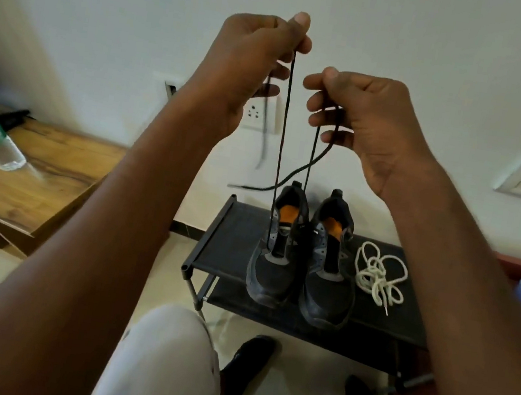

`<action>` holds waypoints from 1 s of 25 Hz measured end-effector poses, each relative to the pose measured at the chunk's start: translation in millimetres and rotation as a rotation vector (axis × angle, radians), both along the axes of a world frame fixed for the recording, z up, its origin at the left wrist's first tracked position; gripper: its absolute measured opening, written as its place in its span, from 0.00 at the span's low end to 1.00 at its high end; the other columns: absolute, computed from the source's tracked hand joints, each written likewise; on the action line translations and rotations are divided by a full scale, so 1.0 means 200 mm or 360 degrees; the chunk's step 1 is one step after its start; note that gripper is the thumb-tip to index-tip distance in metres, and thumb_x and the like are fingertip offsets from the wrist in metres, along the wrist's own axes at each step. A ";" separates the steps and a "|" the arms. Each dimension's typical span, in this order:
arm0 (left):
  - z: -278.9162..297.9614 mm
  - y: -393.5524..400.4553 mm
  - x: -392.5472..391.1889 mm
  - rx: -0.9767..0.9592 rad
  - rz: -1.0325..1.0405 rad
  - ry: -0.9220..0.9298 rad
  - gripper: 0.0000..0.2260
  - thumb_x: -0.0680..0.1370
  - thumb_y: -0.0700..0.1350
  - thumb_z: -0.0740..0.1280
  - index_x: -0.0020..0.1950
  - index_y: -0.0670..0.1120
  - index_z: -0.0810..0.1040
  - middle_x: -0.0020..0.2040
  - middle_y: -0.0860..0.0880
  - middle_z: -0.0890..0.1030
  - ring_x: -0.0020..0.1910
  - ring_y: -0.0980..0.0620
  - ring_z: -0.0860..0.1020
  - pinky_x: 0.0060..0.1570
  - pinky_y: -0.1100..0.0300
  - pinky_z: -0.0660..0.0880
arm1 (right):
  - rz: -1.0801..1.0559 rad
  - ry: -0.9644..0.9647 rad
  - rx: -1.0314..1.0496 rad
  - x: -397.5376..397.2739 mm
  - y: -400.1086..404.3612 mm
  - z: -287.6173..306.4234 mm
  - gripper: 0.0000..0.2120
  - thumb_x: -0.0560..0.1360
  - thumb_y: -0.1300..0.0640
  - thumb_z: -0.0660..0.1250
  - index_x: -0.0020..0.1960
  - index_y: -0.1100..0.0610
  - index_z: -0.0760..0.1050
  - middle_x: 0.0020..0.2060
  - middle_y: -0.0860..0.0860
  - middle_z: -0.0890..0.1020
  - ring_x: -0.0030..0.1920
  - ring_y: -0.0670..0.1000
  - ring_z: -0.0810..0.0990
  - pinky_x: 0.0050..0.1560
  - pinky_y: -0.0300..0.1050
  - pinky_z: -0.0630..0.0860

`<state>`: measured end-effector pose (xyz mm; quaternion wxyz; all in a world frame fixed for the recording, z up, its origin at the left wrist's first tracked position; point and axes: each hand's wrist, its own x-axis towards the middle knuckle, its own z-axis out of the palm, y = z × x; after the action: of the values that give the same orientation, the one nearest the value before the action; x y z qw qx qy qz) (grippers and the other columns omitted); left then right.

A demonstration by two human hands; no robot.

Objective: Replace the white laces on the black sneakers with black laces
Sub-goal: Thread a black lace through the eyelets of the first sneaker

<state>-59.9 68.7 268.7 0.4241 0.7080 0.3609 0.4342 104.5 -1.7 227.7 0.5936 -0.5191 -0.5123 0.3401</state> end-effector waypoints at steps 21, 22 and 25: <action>0.52 -0.17 0.08 0.0049 -0.0327 -0.0317 0.24 0.84 0.63 0.59 0.61 0.47 0.85 0.51 0.47 0.84 0.48 0.50 0.81 0.49 0.55 0.77 | -0.0303 0.0177 0.0034 0.03 -0.18 0.77 0.12 0.77 0.45 0.75 0.50 0.53 0.89 0.47 0.46 0.87 0.48 0.49 0.82 0.42 0.44 0.74; 0.54 -0.17 0.09 0.0123 -0.0284 -0.0330 0.20 0.85 0.59 0.61 0.62 0.46 0.84 0.51 0.47 0.84 0.47 0.50 0.82 0.48 0.55 0.78 | -0.0294 0.0186 0.0012 0.03 -0.18 0.80 0.11 0.78 0.46 0.74 0.50 0.53 0.89 0.46 0.46 0.87 0.48 0.49 0.81 0.42 0.44 0.74; 0.59 -0.16 0.10 0.0306 -0.0128 -0.0412 0.08 0.83 0.40 0.67 0.61 0.42 0.82 0.49 0.43 0.86 0.44 0.48 0.85 0.47 0.56 0.81 | -0.0238 0.0253 -0.0018 0.03 -0.19 0.87 0.11 0.78 0.46 0.74 0.47 0.53 0.89 0.49 0.47 0.88 0.46 0.49 0.80 0.39 0.43 0.73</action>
<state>-40.7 35.8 386.8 0.4142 0.6974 0.2315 0.5371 111.5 -38.8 402.3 0.6532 -0.5305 -0.4215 0.3379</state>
